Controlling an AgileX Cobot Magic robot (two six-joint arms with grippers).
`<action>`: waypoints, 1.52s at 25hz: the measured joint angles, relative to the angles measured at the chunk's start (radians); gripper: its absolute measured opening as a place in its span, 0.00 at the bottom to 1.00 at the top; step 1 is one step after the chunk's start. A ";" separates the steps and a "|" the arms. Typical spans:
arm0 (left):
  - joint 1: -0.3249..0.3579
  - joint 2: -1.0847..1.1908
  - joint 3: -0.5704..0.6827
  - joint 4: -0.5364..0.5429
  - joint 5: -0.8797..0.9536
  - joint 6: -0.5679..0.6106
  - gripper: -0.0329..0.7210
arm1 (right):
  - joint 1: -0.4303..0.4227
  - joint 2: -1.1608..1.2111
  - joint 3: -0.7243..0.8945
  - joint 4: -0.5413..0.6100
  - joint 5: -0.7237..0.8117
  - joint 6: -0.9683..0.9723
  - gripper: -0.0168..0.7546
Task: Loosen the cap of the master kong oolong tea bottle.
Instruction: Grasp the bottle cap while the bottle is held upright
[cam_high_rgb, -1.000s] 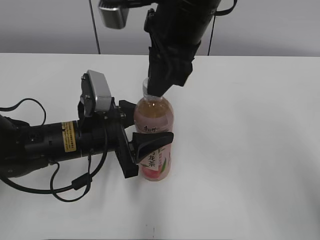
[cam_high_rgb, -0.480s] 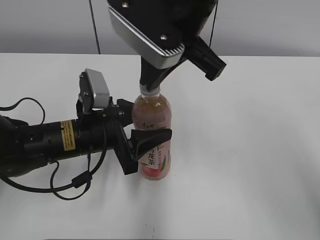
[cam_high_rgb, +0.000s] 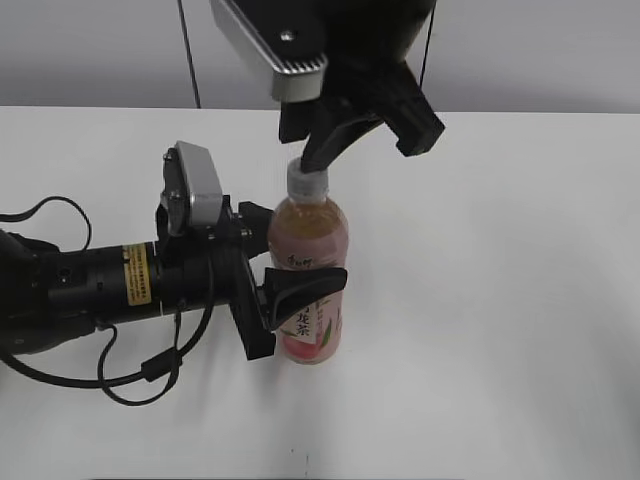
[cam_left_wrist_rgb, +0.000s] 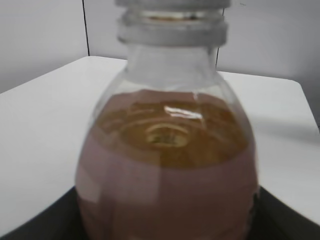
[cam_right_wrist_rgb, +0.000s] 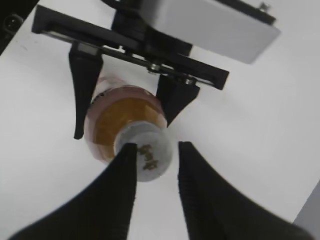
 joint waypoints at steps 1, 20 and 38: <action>0.000 0.000 0.000 0.004 -0.001 0.001 0.62 | 0.000 -0.005 0.000 -0.005 -0.003 0.052 0.41; 0.000 0.000 -0.001 0.009 -0.003 0.003 0.62 | 0.000 -0.013 -0.001 0.034 -0.009 1.260 0.69; 0.000 0.000 -0.001 0.010 -0.003 0.003 0.62 | 0.000 -0.013 0.056 -0.008 -0.010 1.509 0.68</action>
